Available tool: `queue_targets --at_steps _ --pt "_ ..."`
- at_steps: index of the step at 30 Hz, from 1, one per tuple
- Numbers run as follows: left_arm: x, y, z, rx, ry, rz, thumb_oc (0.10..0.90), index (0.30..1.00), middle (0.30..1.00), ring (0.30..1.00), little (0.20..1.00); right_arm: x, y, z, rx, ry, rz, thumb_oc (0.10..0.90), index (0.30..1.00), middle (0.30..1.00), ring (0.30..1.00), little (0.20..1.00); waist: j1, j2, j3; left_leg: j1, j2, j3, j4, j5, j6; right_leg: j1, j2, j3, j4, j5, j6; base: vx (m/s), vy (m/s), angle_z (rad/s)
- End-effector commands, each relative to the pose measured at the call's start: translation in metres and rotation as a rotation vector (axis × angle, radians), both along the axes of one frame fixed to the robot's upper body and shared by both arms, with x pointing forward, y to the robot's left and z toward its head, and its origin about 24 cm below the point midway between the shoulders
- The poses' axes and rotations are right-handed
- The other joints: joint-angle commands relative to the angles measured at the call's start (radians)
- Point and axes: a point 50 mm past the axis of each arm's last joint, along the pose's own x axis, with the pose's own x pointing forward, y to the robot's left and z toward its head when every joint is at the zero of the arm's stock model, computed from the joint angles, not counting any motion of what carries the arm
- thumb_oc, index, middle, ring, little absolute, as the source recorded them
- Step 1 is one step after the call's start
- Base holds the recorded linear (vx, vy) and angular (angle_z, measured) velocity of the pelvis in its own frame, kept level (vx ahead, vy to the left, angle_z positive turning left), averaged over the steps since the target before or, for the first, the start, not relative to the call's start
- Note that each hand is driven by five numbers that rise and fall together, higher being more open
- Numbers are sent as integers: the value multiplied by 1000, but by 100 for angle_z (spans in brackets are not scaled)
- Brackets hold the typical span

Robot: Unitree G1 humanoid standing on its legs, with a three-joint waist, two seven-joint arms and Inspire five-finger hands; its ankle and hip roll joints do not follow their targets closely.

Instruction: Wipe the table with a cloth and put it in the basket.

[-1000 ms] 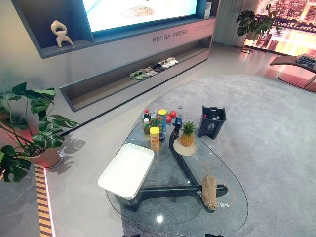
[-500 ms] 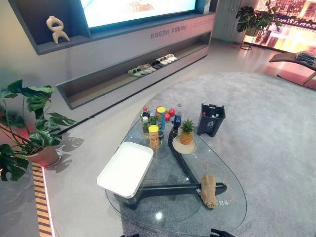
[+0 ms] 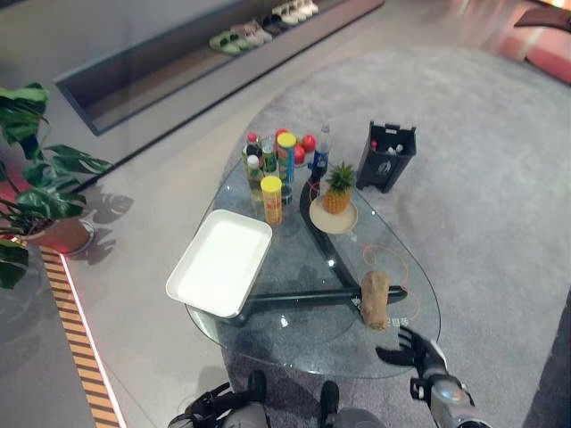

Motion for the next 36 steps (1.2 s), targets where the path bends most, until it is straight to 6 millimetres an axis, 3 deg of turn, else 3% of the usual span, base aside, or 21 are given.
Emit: queue_targets --at_steps 1,4,8,13,18,25,29,36 --pt "-4 -5 -2 9 11 -27 800 900 900 900 900 36 5 53 -70 -221 -53 800 900 900 900 900 -22 -13 19 -34 -57 67 148 -150 45 -118 -14 12 136 -31 21 -134 59 -2" --pt "-1 -11 -1 -5 -24 -11 800 900 900 900 900 45 19 82 -94 -337 -59 800 900 900 900 900 -41 -10 67 -78 -57 74 169 -145 48 -164 -10 24 157 -30 14 -114 47 -5" --pt "9 -14 2 -14 -70 2 800 900 900 900 900 49 23 104 -106 -447 -96 800 900 900 900 900 -50 -3 118 -138 -58 75 221 -148 47 -216 -14 26 190 -30 4 -85 28 -1" --pt "20 -17 7 -25 -117 -14 800 900 900 900 900 53 22 119 -112 -538 -175 800 900 900 900 900 -47 12 156 -174 -65 67 237 -143 45 -250 -17 19 207 -30 0 -58 26 -1" --pt "42 -24 15 -22 -173 -54 800 900 900 900 900 72 23 144 -132 -626 -274 800 900 900 900 900 -40 28 207 -238 -70 67 276 -143 38 -310 -21 12 231 -27 -9 -50 25 -2" --pt "60 -30 24 -33 -222 -55 800 900 900 900 900 85 24 161 -152 -654 -344 800 900 900 900 900 -34 38 235 -301 -71 73 312 -143 33 -372 -24 4 257 -24 -14 1 7 1" --pt "72 -36 31 -40 -257 -64 800 900 900 900 900 93 32 179 -173 -699 -336 800 900 900 900 900 -31 45 236 -379 -76 74 337 -141 35 -461 -29 3 292 -19 -11 21 18 5" --pt "79 -42 36 -50 -285 -61 800 900 900 900 900 98 36 196 -191 -750 -356 800 900 900 900 900 -28 50 236 -462 -82 72 353 -139 36 -557 -34 2 319 -11 -7 25 16 2"
